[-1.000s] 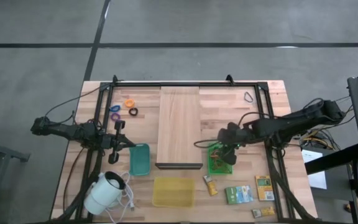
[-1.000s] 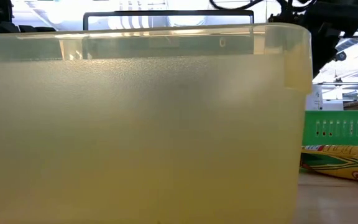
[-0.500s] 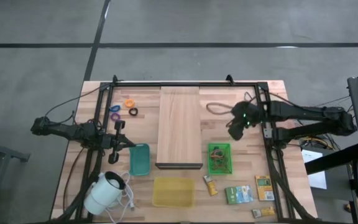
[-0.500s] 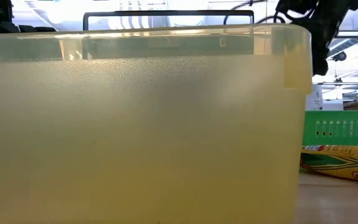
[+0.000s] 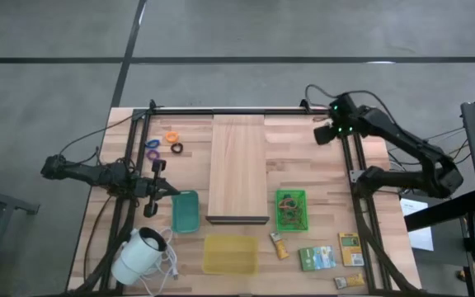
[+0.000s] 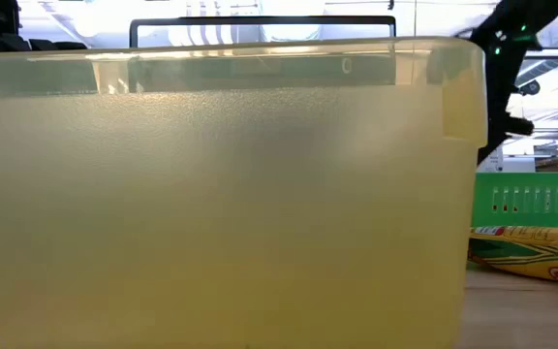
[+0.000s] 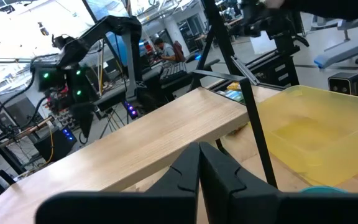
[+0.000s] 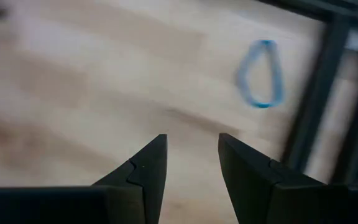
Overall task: Pick & Place Office Desk Supplies
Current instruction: Put the thin blue rubber band into the green bin
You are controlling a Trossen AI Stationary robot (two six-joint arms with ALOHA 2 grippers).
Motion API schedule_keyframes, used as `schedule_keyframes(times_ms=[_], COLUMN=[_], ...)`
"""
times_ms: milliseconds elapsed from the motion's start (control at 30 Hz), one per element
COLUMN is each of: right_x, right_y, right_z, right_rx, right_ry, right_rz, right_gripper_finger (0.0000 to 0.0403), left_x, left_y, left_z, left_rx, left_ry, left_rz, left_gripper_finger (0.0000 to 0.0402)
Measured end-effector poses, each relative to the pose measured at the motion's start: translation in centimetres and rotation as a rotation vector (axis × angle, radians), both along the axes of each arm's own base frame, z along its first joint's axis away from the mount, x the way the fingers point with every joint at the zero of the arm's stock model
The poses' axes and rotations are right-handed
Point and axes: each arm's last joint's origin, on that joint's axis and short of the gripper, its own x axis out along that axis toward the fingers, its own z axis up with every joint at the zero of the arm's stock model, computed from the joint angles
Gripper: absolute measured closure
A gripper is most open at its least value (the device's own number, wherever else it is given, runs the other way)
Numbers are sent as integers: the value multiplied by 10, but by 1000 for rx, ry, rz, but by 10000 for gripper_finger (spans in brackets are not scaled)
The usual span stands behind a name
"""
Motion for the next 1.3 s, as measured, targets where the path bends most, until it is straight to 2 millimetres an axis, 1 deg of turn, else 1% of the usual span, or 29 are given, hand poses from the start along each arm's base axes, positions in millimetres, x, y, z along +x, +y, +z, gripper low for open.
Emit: schedule_keyframes(times_ms=[33,100,167,267,333,400,567,733,933,1067,1167,1233,1300], right_x=[-4,-4,1,4,8,10,21,32,42,43,40,39,41], right_y=[-6,-9,-13,-17,-25,-28,-45,-64,-81,-92,-101,-106,-111], right_z=[-1,2,7,6,12,12,13,-2,-35,-58,-71,-75,-70], right_rx=[7,31,6,8,-30,5,38,98,201,269,298,322,303], right_ry=[-13,-63,-112,-135,-170,-176,-198,-148,-60,-3,23,53,52], right_rz=[-28,-39,-44,-71,-102,-158,-242,-265,-281,-309,-338,-362,-357], right_gripper_finger=[259,261,265,271,276,280,290,291,282,276,273,273,275], left_x=[0,0,0,0,0,0,0,0,0,0,0,0,0], left_y=[0,0,0,0,0,0,0,0,0,0,0,0,0], left_z=[0,0,0,0,0,0,0,0,0,0,0,0,0], left_rx=[0,0,0,0,0,0,0,0,0,0,0,0,0], left_ry=[0,0,1,1,0,0,0,0,0,0,0,0,0], left_rz=[0,0,1,0,0,0,1,1,1,1,1,1,1], left_gripper_finger=[390,390,390,390,390,390,390,390,390,390,390,390,390])
